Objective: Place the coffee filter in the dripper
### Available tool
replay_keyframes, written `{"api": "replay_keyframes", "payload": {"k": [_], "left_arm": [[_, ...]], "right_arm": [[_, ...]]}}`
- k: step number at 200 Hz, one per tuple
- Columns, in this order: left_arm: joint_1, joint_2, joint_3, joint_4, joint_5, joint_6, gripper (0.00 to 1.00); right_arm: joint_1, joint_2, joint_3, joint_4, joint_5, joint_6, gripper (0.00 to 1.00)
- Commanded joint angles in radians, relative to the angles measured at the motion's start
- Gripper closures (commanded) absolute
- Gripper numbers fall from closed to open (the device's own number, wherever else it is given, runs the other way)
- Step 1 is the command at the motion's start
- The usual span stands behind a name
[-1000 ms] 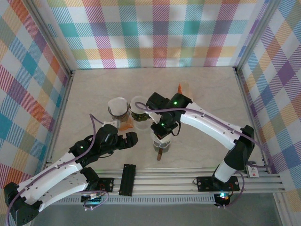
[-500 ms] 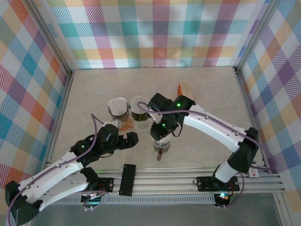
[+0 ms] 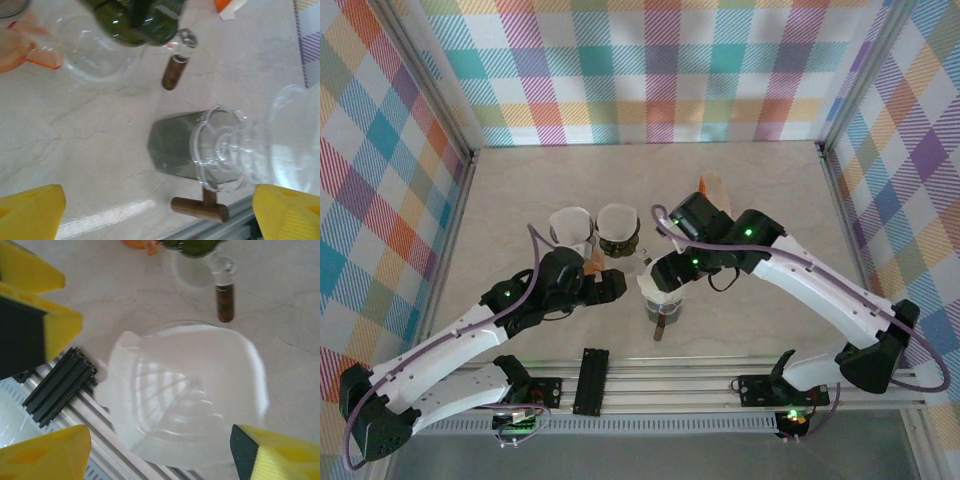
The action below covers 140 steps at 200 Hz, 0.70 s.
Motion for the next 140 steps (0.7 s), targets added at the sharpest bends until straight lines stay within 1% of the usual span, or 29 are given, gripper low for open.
{"api": "replay_keyframes", "payload": {"k": [1, 14, 26, 36, 61, 72, 84, 116, 140], "left_arm": [[-0.007, 0.072, 0.077, 0.058, 0.074, 0.055, 0.16], [-0.013, 0.111, 0.106, 0.069, 0.091, 0.068, 0.28], [-0.02, 0.135, 0.127, 0.064, 0.092, 0.077, 0.4], [-0.023, 0.148, 0.134, 0.064, 0.093, 0.084, 0.45], [-0.026, 0.16, 0.13, 0.083, 0.105, 0.086, 0.47], [-0.028, 0.164, 0.121, 0.098, 0.11, 0.084, 0.47], [-0.029, 0.169, 0.112, 0.116, 0.116, 0.078, 0.5], [-0.027, 0.184, 0.091, 0.139, 0.112, 0.07, 0.52], [-0.027, 0.188, 0.084, 0.138, 0.096, 0.07, 0.53]], "right_arm": [[-0.05, -0.021, -0.048, 0.04, 0.01, 0.02, 0.25], [-0.063, -0.031, -0.069, 0.05, 0.012, 0.015, 0.29], [-0.067, -0.037, -0.077, 0.055, 0.013, 0.009, 0.36], [-0.067, -0.039, -0.084, 0.056, 0.014, 0.003, 0.42], [-0.067, -0.027, -0.1, 0.058, 0.023, -0.016, 0.58], [-0.067, -0.021, -0.104, 0.062, 0.026, -0.021, 0.63], [-0.067, -0.017, -0.107, 0.067, 0.028, -0.027, 0.68], [-0.067, 0.005, -0.112, 0.07, 0.034, -0.038, 0.76], [-0.067, 0.012, -0.122, 0.076, 0.034, -0.039, 0.79]]}}
